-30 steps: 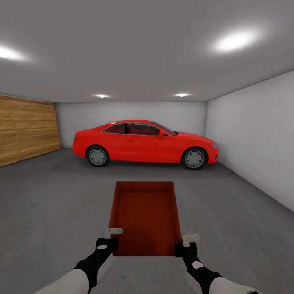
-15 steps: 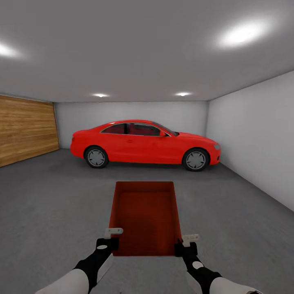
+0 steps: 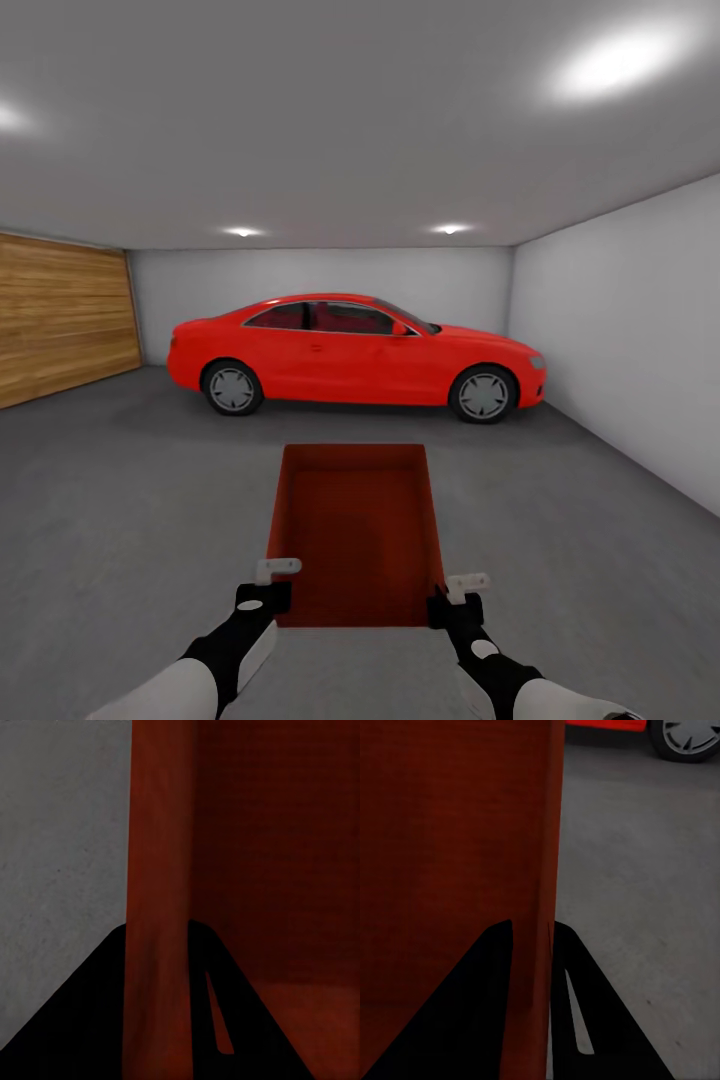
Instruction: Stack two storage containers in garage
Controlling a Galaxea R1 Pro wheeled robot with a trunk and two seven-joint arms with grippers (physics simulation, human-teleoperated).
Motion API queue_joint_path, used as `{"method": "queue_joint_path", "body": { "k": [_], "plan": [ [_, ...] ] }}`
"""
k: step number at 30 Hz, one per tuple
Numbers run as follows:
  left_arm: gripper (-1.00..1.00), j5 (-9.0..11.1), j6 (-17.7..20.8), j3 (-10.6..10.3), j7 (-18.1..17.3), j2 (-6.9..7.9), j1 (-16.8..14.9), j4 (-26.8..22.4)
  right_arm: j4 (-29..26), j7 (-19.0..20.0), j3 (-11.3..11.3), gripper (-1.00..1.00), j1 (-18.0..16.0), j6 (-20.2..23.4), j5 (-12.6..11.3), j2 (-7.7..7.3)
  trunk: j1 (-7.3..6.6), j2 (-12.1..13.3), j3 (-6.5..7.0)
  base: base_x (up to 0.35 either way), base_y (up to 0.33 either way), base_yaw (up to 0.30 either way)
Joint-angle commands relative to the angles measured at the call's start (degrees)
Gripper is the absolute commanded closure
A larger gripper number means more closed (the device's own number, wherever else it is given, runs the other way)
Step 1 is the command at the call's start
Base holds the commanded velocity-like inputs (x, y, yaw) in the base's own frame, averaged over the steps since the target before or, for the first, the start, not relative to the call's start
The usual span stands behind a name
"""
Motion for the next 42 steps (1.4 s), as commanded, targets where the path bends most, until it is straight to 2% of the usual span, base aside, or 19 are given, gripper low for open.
{"method": "queue_joint_path", "body": {
  "k": [1,35,42],
  "plan": [
    [1.00,-0.14,0.23,3.88,0.60,0.84,-0.11,-0.32,0.51,-0.05,-0.57,1.00,-0.01,-0.11,-0.13,-0.02,0.04,-0.05,-0.08,0.322,0.000,0.000],
    [1.00,-0.12,0.23,3.88,0.57,0.90,-0.11,-0.32,0.51,-0.05,-0.57,1.00,-0.01,-0.18,-0.06,0.01,0.04,-0.05,-0.08,0.322,0.000,0.000],
    [1.00,-0.08,0.29,3.88,0.59,0.89,-0.11,-0.32,0.51,-0.13,-0.57,1.00,-0.01,-0.18,-0.04,0.03,0.04,-0.05,-0.08,0.322,0.066,-0.170]
  ]
}}
